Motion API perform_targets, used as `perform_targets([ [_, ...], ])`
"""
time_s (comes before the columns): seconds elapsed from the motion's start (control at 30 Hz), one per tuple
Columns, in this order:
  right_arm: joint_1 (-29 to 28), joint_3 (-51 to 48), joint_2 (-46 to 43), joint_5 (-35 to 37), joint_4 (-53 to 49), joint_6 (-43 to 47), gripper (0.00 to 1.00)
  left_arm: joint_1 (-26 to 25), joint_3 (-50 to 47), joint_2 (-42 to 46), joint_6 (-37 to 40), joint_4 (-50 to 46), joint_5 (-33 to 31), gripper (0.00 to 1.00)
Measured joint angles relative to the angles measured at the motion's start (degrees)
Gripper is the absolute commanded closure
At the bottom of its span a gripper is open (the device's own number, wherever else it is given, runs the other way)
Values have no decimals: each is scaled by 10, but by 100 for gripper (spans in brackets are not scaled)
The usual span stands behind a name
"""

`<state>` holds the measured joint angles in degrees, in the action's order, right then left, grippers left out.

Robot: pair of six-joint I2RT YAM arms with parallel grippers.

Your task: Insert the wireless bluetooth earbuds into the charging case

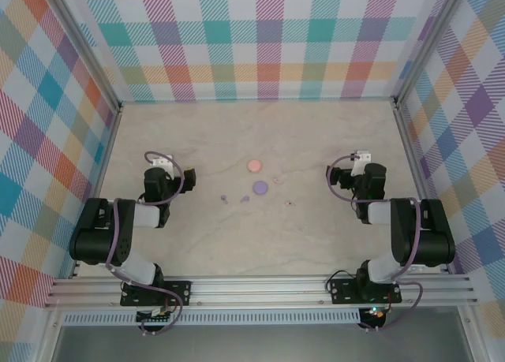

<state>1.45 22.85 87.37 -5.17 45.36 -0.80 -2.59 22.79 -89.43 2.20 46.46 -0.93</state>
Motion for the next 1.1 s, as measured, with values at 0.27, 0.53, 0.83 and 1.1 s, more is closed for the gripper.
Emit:
perform_targets([
  [0.27,0,0,0,0,0,0,0,0,3,0,0,-2,0,0],
  [0.53,0,0,0,0,0,0,0,0,4,0,0,-2,0,0],
  [0.83,0,6,-1,5,-15,0,0,0,5,0,0,-8,-2,0],
  [1.1,0,96,-90,21,-217,-37,0,0,57,108,-28,-175,-8,0],
])
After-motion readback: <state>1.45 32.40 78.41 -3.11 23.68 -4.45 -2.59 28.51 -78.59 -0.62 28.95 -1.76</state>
